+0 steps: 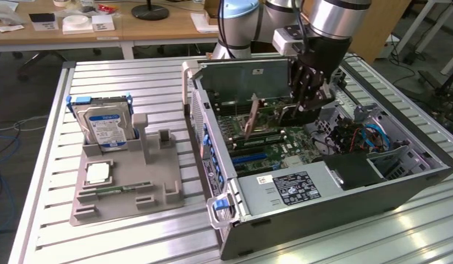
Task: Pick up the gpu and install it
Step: 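Insert the gpu into the slot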
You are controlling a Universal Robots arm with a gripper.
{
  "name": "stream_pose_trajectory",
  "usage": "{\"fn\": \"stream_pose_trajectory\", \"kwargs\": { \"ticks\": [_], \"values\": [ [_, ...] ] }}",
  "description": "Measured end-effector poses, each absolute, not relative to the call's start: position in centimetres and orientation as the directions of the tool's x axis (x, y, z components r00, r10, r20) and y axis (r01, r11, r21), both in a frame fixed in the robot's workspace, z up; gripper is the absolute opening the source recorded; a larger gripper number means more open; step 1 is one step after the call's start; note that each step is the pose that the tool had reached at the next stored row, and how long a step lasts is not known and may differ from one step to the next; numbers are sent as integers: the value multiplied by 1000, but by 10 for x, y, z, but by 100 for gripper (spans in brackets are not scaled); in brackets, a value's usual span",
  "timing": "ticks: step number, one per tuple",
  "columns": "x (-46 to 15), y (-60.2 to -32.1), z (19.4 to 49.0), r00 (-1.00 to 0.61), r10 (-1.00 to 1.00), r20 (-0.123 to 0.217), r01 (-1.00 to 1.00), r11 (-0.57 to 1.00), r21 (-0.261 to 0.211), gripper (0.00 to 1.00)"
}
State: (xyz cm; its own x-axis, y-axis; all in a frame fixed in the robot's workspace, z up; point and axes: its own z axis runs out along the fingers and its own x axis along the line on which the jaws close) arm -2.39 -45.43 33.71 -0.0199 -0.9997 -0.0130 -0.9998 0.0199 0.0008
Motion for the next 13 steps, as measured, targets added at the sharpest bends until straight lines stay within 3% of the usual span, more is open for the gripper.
{"fn": "stream_pose_trajectory", "kwargs": {
  "ticks": [13],
  "values": [
    [-29, -454, 333, -42, -999, -11, -999, 42, 1, 27]
  ]
}}
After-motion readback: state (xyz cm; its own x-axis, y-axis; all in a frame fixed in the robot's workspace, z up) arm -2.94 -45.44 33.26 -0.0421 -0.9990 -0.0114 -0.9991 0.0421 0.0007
